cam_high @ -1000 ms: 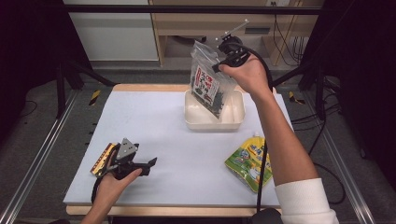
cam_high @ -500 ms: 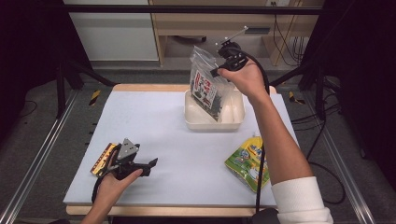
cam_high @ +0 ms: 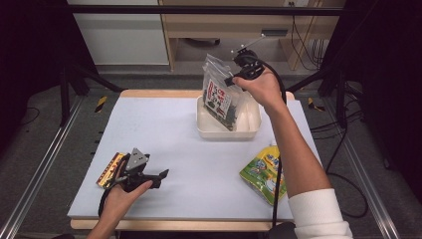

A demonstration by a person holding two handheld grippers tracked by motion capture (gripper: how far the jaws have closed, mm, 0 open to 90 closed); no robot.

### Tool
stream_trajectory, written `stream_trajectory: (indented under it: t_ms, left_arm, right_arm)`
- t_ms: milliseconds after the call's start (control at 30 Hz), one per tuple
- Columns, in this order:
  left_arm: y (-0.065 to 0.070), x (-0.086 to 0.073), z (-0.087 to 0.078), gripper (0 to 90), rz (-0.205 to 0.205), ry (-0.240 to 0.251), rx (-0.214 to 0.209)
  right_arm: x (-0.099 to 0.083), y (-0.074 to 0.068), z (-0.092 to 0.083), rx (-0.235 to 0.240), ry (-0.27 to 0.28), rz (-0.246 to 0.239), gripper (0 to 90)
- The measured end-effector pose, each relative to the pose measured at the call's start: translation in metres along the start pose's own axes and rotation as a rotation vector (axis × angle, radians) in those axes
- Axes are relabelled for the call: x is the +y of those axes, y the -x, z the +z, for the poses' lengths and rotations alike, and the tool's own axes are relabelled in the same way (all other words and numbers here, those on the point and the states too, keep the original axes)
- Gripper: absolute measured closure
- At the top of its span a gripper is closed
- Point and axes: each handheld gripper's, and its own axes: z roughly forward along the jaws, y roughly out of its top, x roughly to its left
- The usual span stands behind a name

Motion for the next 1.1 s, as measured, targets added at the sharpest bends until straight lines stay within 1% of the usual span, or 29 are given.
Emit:
stream_trajectory:
  t_ms: [167,267,433,800,1033,1100]
  left_arm:
    - [0.001,0.0,0.001,11.1,0.004,-0.003,-0.002]
    - [0.001,0.0,0.001,11.1,0.005,-0.005,-0.004]
    - [0.002,-0.001,0.001,11.1,0.008,-0.009,-0.006]
    - [0.003,-0.001,0.003,11.1,0.009,-0.012,-0.015]
    - [0.003,-0.001,0.003,11.1,0.011,-0.014,-0.014]
    - [0.003,-0.001,0.003,11.1,0.012,-0.015,-0.016]
  right_arm:
    - [-0.001,0.001,0.001,-0.003,0.004,-0.002,85.0]
    - [-0.001,0.001,0.002,-0.002,-0.003,0.004,84.9]
    - [-0.001,0.001,0.006,0.001,-0.011,-0.005,84.8]
    - [-0.007,0.001,0.013,0.001,-0.005,0.008,84.8]
    - [-0.008,0.001,0.013,0.001,-0.004,0.004,83.8]
    - [-0.008,0.001,0.013,-0.002,-0.002,-0.012,81.6]
